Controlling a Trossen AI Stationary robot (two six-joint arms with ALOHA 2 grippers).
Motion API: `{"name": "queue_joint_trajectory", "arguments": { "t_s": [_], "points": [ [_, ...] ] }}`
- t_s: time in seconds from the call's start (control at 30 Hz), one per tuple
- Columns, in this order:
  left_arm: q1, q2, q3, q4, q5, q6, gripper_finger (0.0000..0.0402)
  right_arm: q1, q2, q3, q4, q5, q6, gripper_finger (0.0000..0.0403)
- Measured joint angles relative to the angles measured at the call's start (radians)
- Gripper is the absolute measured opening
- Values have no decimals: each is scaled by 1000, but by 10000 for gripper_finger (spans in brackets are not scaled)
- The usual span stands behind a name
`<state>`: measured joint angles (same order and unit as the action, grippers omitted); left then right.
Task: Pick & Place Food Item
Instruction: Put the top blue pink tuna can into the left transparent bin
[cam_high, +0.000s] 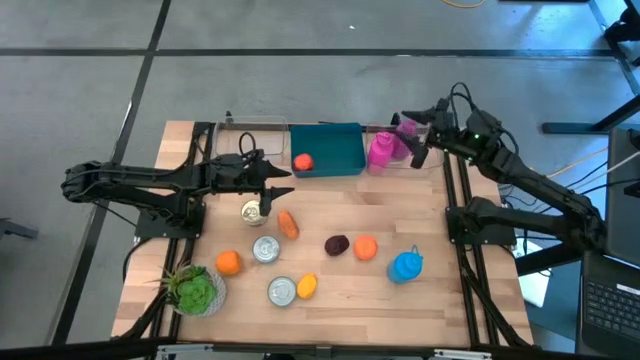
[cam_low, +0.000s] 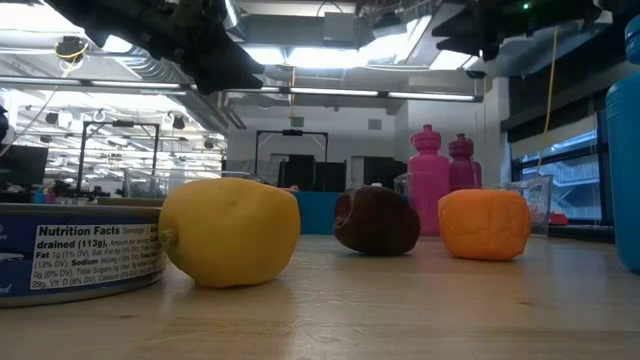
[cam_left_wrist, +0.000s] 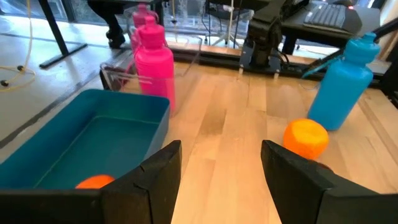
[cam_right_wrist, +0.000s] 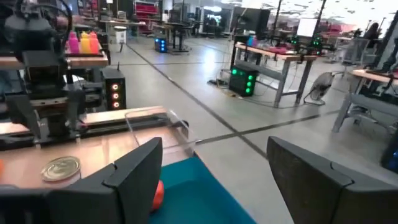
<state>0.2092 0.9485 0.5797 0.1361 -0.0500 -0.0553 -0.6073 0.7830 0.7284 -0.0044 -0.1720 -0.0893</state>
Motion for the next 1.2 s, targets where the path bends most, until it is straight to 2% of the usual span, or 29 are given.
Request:
{"name": "queue_joint_trajectory", "arguments": {
  "t_s": [0.17, 0.43, 0.63, 0.8, 0.97, 1.1, 1.2],
  "points": [
    [0, 0, 0, -40, 24, -8, 210, 102, -7, -44, 27, 0, 23, 288],
    [0, -1, 0, -92, 25, -29, 210, 270, 22, -134, 247, 26, 45, 288],
    [0, -2, 0, -93, 25, -36, 210, 311, 69, -134, 323, 25, 55, 288],
    [0, 0, 0, -159, 16, 14, 210, 335, 128, -134, 382, 25, 101, 288],
    [0, 25, 0, -72, 4, -33, 210, 355, 196, -134, 417, 13, 135, 288],
    [-2, 36, 0, -95, 114, -8, 210, 390, 248, -134, 443, -2, 139, 288],
    [-28, 36, 0, -163, 127, 7, 210, 436, 275, -134, 457, 0, 135, 288]
  ]
}}
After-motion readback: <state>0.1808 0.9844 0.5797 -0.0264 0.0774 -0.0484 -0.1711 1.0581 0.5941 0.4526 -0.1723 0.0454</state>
